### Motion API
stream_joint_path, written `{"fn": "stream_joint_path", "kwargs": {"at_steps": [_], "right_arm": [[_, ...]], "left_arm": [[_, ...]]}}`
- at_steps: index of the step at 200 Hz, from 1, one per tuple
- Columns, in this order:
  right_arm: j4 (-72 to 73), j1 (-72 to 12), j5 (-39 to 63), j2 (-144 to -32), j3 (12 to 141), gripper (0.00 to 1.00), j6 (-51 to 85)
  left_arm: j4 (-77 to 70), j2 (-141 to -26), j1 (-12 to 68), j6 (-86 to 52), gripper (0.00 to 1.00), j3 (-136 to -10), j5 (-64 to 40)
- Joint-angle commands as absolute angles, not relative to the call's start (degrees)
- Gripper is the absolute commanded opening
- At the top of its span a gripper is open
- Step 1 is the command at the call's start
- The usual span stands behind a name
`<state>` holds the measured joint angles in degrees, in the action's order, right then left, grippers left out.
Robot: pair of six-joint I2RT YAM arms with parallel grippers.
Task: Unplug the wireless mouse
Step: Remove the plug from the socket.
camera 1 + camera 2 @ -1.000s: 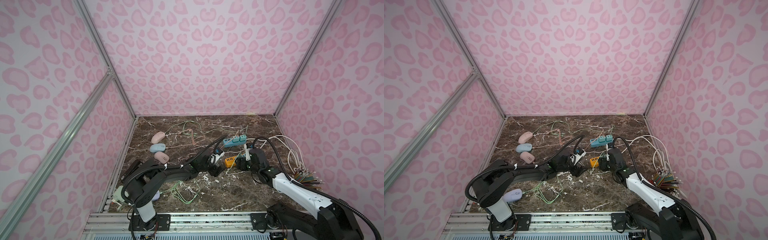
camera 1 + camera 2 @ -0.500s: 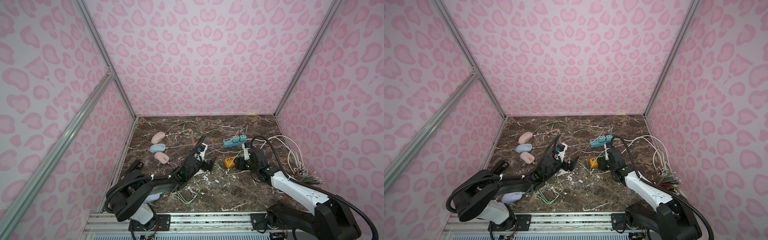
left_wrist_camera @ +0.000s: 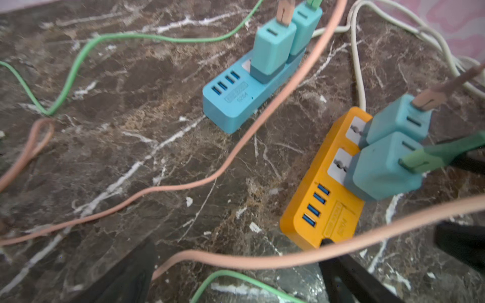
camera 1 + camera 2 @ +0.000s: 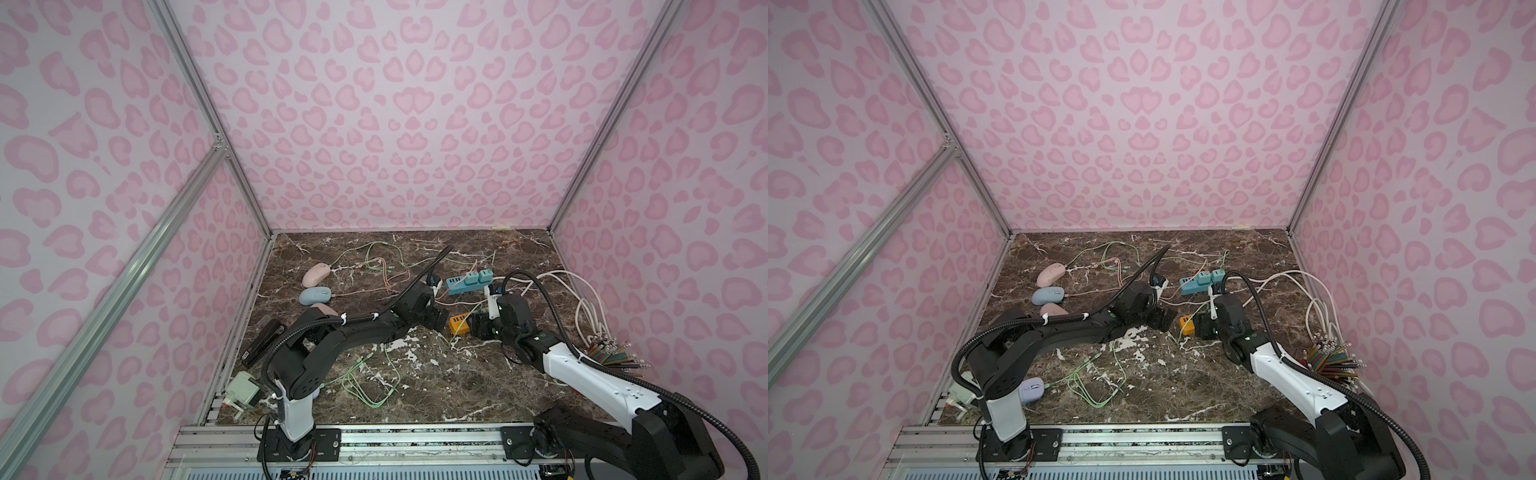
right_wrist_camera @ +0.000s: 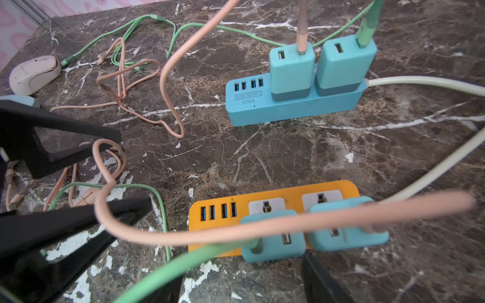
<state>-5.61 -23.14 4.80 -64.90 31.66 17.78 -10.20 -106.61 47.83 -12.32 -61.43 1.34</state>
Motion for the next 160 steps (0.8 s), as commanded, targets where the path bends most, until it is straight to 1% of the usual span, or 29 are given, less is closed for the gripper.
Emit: {"fn": "stream_joint_path", "kwargs": {"at_steps": [1, 11, 26, 34, 56, 75, 93, 109, 160], "right_arm": [[-4.43, -23.21, 4.94, -64.6, 30.94, 0.76, 17.8], [-4.44, -23.24, 5.2, -64.68, 31.16, 0.75, 17.81], [-4.42, -23.29, 5.02, -64.86, 31.56, 0.71, 18.08], [-4.33, -23.28, 4.62, -65.03, 31.64, 0.7, 18.26], [-3.96, -23.29, 3.88, -65.46, 31.91, 0.68, 18.33], [-3.67, -23.29, 3.33, -66.32, 32.23, 0.66, 18.04], [-4.28, -23.27, 1.51, -67.38, 33.01, 0.65, 18.1], [-4.13, -23.25, 0.74, -68.17, 33.51, 0.63, 17.3], [-3.6, -23.2, 0.28, -70.01, 33.75, 0.62, 16.85]], "left_arm": [[-8.82, -106.44, 47.71, -11.2, 0.97, -60.77, -2.75], [-7.47, -106.9, 47.74, -10.57, 0.88, -61.59, -3.32], [-5.07, -107.8, 47.77, -9.7, 0.71, -63.28, -3.87], [-4.01, -108.3, 47.79, -9.36, 0.67, -63.99, -3.91], [-1.87, -109.7, 47.75, -8.95, 0.67, -65.7, -3.42], [-0.89, -110.97, 47.75, -8.92, 0.71, -67.06, -3.97], [-0.62, -112.5, 48.01, -9.18, 0.74, -69.0, -4.66], [2.51, -114.16, 48.55, -8.91, 0.75, -71.41, -4.79], [9.54, -119.51, 49.23, -7.48, 0.76, -79.31, -1.67]]}}
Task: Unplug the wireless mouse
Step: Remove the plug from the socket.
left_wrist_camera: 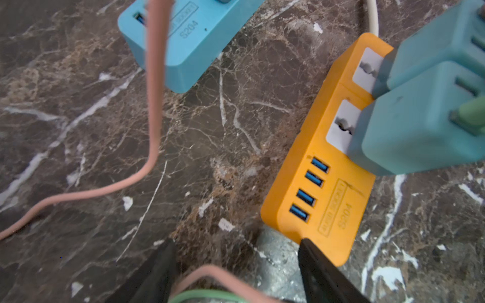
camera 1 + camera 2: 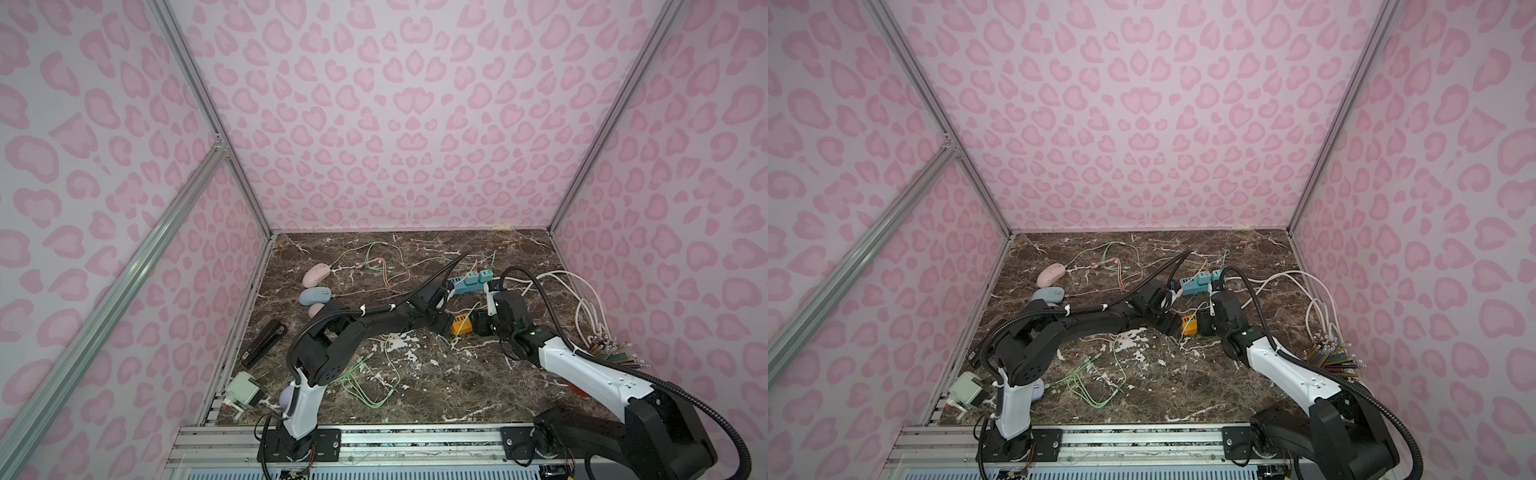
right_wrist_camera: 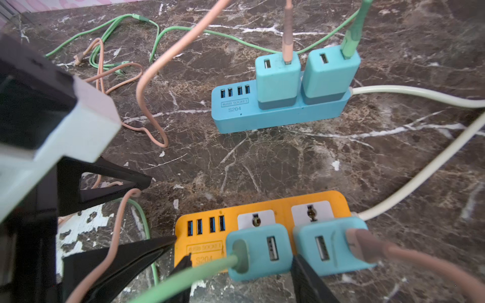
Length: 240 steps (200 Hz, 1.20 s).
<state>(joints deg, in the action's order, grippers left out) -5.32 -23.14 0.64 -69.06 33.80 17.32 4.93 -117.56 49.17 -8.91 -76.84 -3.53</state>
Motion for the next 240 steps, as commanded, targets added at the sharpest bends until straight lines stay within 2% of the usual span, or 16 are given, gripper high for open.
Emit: {"fn": "stream_joint_path", "kwargs": {"at_steps": [1, 46, 123, 198, 240], "right_arm": [[-3.6, -23.2, 0.27, -70.07, 33.75, 0.62, 16.86], [-3.25, -23.29, -0.91, -71.61, 33.92, 0.62, 17.05], [-2.74, -23.29, -1.85, -70.75, 33.69, 0.63, 18.19], [-2.39, -23.16, -2.19, -71.95, 34.7, 0.62, 18.19], [-1.55, -22.4, -2.4, -74.95, 35.5, 0.61, 17.55]], "left_arm": [[9.65, -119.65, 49.22, -7.48, 0.76, -79.47, -1.58], [11.18, -121.69, 49.48, -7.41, 0.76, -81.11, 0.0], [4.89, -113.2, 49.79, -8.34, 0.78, -76.56, -2.16], [8.19, -123.87, 50.1, -8.2, 0.78, -85.97, -1.14], [7.92, -123.95, 50.18, -7.29, 0.77, -83.79, 0.76]]}}
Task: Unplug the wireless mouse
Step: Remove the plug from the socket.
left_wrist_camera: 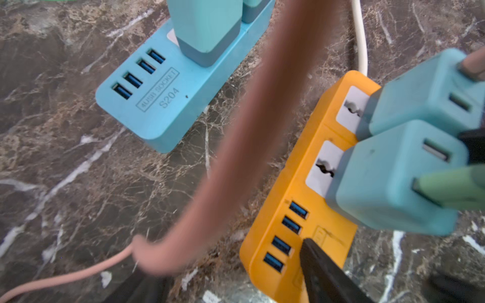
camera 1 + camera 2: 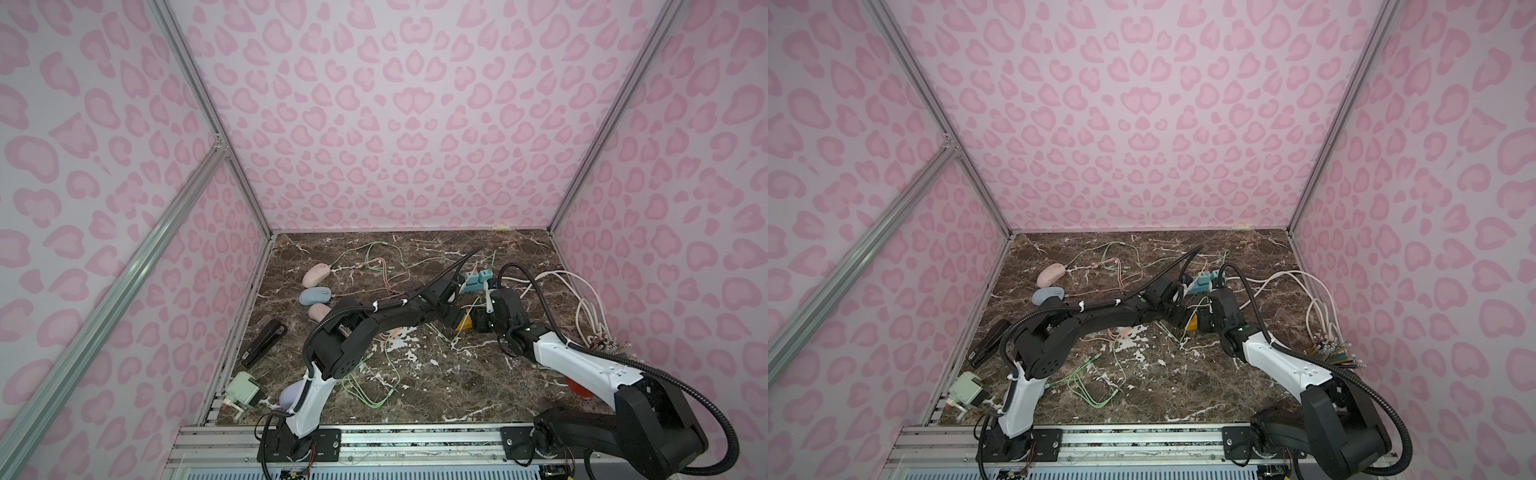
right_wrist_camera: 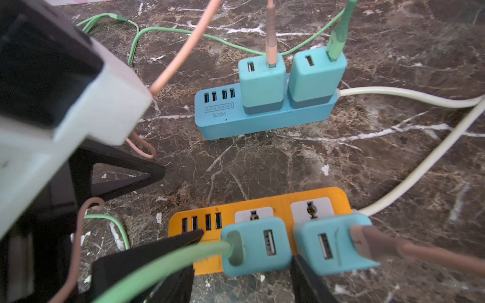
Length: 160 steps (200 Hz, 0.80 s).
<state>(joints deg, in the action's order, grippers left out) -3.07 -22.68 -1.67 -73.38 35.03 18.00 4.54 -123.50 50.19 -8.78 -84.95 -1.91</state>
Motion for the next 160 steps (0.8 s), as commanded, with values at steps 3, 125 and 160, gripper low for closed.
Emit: {"fn": "stream_joint_path", "kwargs": {"at_steps": [3, 125, 160], "right_arm": [[-1.46, -22.41, -2.38, -75.11, 35.64, 0.61, 17.53], [-0.26, -23.14, -4.66, -78.48, 37.29, 0.28, 15.82], [0.3, -26.43, -10.96, -75.36, 36.59, 0.29, 15.34]], "left_arm": [[7.93, -123.95, 50.19, -7.25, 0.77, -83.76, 0.73], [8.53, -124.19, 50.19, -7.03, 0.77, -81.72, 0.36], [9.19, -124.5, 50.17, -7.09, 0.77, -82.44, 0.16]]}}
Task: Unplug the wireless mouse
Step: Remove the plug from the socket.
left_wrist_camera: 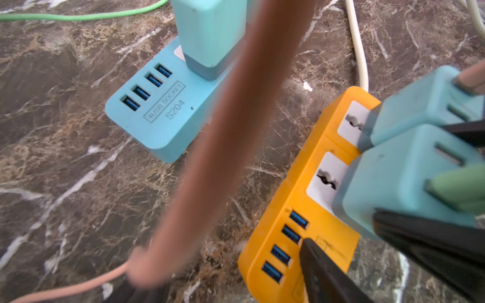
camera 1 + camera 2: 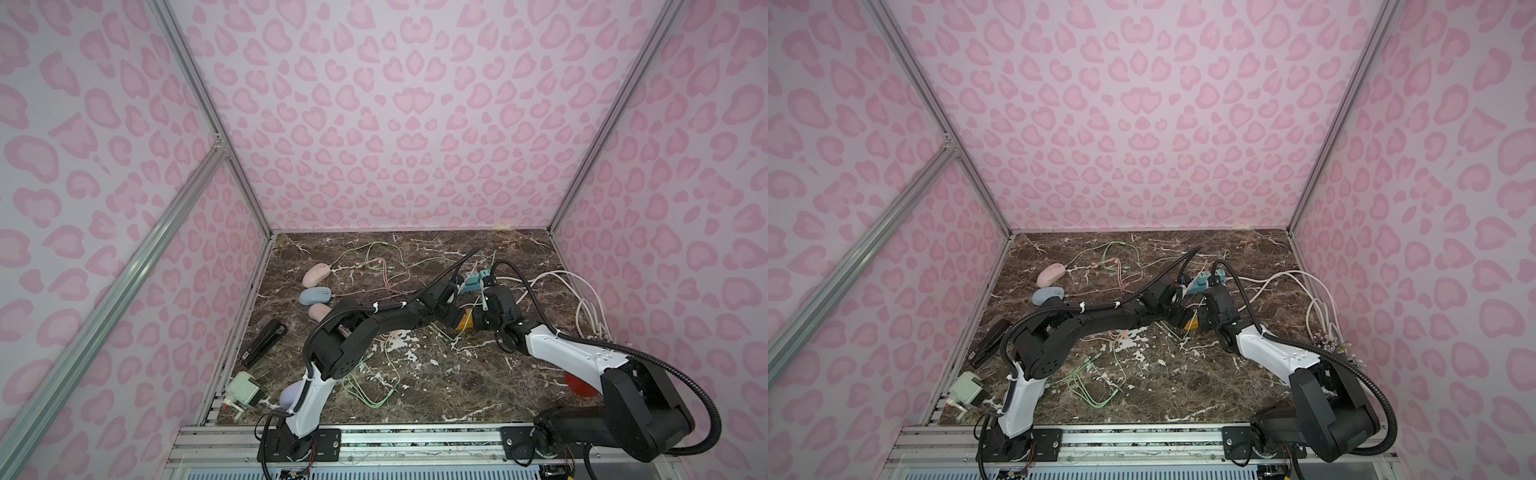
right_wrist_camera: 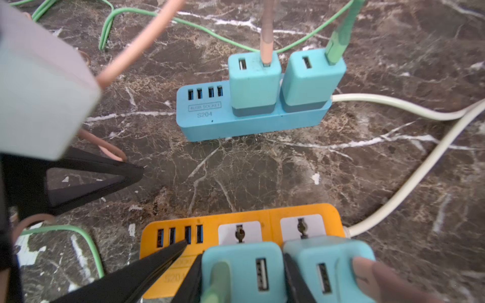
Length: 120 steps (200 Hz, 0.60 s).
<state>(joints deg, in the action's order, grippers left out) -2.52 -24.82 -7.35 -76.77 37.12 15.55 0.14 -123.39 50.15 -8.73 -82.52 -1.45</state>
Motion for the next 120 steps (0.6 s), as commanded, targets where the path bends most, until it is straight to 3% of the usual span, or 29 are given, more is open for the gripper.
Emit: {"fn": "stream_joint_path", "kwargs": {"at_steps": [1, 50, 81, 120], "right_arm": [[0.33, -26.44, -11.06, -75.26, 36.53, 0.29, 15.36], [-2.02, -27.08, -9.69, -73.02, 36.2, 0.29, 16.53], [-7.58, -27.85, -1.07, -67.66, 35.55, 0.28, 20.11], [-15.1, -28.45, 5.84, -59.93, 34.74, 0.29, 23.32]], "left_arm": [[9.16, -124.56, 50.18, -7.11, 0.77, -82.44, 0.17], [10.44, -122.31, 50.12, -7.45, 0.76, -82.78, -1.54], [2.34, -109.92, 50.13, -5.05, 0.76, -74.09, -10.78], [-4.91, -97.66, 50.18, -2.72, 0.76, -63.18, -13.76]]}}
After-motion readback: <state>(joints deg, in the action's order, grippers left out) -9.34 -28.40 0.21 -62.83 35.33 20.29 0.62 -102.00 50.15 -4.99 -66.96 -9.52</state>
